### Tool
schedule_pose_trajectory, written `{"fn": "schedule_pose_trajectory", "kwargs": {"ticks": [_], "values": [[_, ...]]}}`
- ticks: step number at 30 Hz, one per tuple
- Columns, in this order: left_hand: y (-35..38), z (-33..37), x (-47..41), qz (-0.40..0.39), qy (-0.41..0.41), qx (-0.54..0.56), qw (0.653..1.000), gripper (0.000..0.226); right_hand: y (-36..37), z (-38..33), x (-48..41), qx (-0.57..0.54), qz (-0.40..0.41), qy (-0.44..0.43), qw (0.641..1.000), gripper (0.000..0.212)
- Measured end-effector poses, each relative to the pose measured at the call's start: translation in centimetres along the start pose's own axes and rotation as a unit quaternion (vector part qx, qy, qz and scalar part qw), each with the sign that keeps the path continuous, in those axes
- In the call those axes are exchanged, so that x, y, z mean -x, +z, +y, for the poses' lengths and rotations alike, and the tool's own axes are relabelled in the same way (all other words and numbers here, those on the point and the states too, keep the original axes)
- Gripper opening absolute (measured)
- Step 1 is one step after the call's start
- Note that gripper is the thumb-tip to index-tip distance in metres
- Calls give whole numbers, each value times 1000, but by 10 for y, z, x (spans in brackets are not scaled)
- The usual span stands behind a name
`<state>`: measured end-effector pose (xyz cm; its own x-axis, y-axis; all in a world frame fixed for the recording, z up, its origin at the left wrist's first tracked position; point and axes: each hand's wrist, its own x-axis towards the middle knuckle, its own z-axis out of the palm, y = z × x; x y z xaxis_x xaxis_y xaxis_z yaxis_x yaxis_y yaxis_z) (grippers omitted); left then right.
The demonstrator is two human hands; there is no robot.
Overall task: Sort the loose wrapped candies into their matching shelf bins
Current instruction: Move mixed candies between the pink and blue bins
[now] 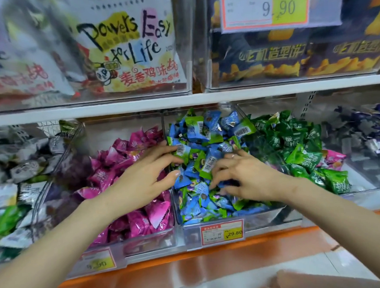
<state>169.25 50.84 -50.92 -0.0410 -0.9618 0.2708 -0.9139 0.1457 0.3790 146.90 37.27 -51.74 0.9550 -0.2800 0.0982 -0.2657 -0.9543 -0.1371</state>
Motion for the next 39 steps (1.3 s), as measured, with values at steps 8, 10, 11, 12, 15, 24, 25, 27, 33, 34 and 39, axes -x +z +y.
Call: {"fn": "schedule_pose_trajectory", "kwargs": {"ticks": [8,10,11,12,15,24,25,27,33,34,39], "values": [[0,3,-1,4,-3,0,1000,63,6,-48,-21,-191,-76,-37,978,33],[0,2,0,-2,-7,3,1000,63,7,-45,-22,-172,-120,-48,977,34],[0,2,0,-2,-7,4,1000,62,6,-43,-23,-162,-133,-59,976,34],[0,2,0,-2,-8,3,1000,61,4,-42,-23,-150,-145,-67,976,34],[0,1,1,-2,-5,1,1000,59,-1,-40,-23,-106,-176,-79,976,35],[-1,3,3,-14,-18,-9,1000,61,-24,-21,-6,-25,-141,-45,989,32],[-1,4,3,-17,-19,-11,1000,62,-26,-19,-5,-14,-143,-40,989,30],[-1,5,3,-18,-20,-9,1000,63,-27,-16,-5,7,-137,-28,990,34],[-2,7,2,-10,-18,-7,1000,66,-17,-32,-16,-91,1,-69,993,24],[-2,8,2,-8,-19,-6,1000,66,-10,-37,-20,-76,0,-89,993,24],[-2,8,2,-1,-19,-2,1000,65,16,-44,-37,84,-112,-141,980,43]]}}
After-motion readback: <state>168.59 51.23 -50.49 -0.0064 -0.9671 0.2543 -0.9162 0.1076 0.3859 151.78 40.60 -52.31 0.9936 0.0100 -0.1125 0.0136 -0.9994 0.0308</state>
